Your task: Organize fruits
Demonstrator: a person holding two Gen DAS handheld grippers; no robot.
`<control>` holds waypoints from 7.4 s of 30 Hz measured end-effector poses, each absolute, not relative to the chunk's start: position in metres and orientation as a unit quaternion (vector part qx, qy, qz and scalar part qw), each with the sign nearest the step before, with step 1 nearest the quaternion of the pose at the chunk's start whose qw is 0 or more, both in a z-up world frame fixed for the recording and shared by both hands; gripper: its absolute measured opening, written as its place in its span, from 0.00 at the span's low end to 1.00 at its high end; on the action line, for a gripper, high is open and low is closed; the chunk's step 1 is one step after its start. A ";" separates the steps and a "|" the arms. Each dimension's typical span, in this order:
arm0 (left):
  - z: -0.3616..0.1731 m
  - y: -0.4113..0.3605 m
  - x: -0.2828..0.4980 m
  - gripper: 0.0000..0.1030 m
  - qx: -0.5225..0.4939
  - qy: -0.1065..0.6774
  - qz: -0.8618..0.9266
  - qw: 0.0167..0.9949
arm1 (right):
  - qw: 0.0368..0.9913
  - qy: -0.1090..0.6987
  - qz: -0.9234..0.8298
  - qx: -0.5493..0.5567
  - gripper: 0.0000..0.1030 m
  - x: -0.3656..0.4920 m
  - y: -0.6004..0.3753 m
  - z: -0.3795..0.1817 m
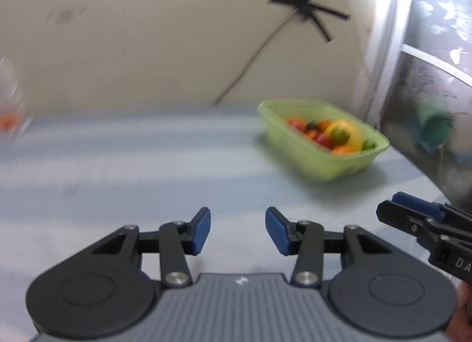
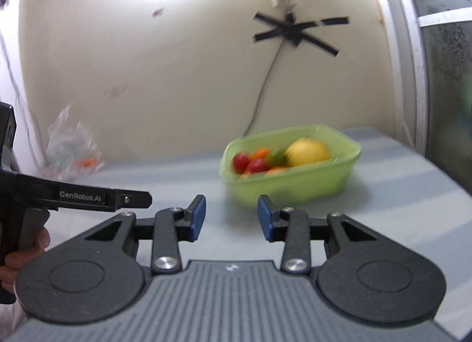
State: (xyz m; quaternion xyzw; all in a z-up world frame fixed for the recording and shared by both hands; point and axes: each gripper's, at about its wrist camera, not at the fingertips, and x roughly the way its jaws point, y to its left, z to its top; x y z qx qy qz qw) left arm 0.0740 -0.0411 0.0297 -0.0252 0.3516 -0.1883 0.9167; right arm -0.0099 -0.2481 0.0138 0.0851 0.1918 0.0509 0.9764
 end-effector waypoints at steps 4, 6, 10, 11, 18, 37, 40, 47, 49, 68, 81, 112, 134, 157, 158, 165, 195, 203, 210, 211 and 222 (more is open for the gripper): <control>0.024 -0.036 0.051 0.44 -0.024 0.361 -0.168 0.917 | 0.969 0.226 0.028 0.099 0.40 -0.017 -0.228 0.006; 0.026 -0.040 0.041 0.49 -0.015 0.359 -0.159 0.920 | 0.966 0.237 0.006 0.103 0.40 -0.021 -0.221 0.003; 0.028 -0.038 0.023 0.52 0.006 0.350 -0.145 0.925 | 0.965 0.240 -0.029 0.104 0.40 -0.029 -0.213 0.007; 0.028 -0.038 0.020 0.54 0.007 0.349 -0.143 0.926 | 0.964 0.240 -0.035 0.106 0.40 -0.031 -0.212 0.008; 0.021 -0.034 0.010 0.58 0.008 0.355 -0.129 0.926 | 0.965 0.239 -0.051 0.098 0.41 -0.046 -0.200 0.010; 0.008 -0.017 0.010 0.62 0.014 0.350 -0.089 0.933 | 0.980 0.174 -0.071 0.067 0.52 -0.029 -0.196 0.024; 0.007 -0.011 0.012 0.62 0.007 0.344 -0.079 0.936 | 0.987 0.131 -0.082 0.040 0.54 -0.006 -0.196 0.031; 0.007 0.005 0.017 0.68 -0.005 0.331 -0.055 0.942 | 0.986 0.144 -0.070 -0.046 0.54 0.059 -0.191 0.025; 0.006 0.009 0.018 0.77 -0.011 0.326 -0.047 0.944 | 0.985 0.155 -0.043 -0.058 0.54 0.066 -0.186 0.021; 0.007 0.023 0.019 0.77 -0.072 0.297 -0.085 0.948 | 0.962 0.253 0.098 -0.013 0.54 -0.064 -0.225 0.015; 0.008 0.030 -0.016 0.77 -0.040 0.317 -0.071 0.945 | 0.987 0.093 0.102 -0.087 0.64 0.025 -0.152 0.036; 0.035 -0.038 -0.034 0.95 0.047 0.300 -0.123 0.945 | 0.988 0.144 -0.025 0.052 0.62 -0.100 -0.203 0.052; 0.037 -0.039 -0.062 1.00 0.050 0.300 -0.094 0.948 | 0.973 0.204 -0.067 0.088 0.68 -0.150 -0.195 0.038; 0.047 -0.045 -0.081 1.00 0.080 0.276 -0.066 0.956 | 0.971 0.207 -0.063 0.101 0.69 -0.155 -0.201 0.042; 0.046 -0.044 -0.081 1.00 0.079 0.277 -0.068 0.955 | 0.971 0.208 -0.063 0.102 0.70 -0.154 -0.201 0.042; 0.043 -0.044 -0.079 1.00 0.080 0.288 -0.071 0.952 | 0.970 0.212 -0.060 0.104 0.70 -0.153 -0.204 0.041; 0.025 -0.043 -0.072 1.00 0.086 0.328 -0.066 0.938 | 0.965 0.229 -0.062 0.115 0.70 -0.147 -0.215 0.032; 0.022 -0.041 -0.070 1.00 0.086 0.330 -0.063 0.938 | 0.964 0.231 -0.062 0.115 0.70 -0.145 -0.215 0.031; 0.020 -0.042 -0.069 1.00 0.088 0.331 -0.060 0.938 | 0.963 0.235 -0.062 0.114 0.70 -0.143 -0.216 0.030; 0.020 -0.041 -0.069 1.00 0.088 0.331 -0.060 0.938 | 0.963 0.235 -0.062 0.114 0.70 -0.142 -0.216 0.030; 0.021 -0.040 -0.072 1.00 0.086 0.320 -0.074 0.941 | 0.963 0.237 -0.062 0.115 0.70 -0.141 -0.217 0.028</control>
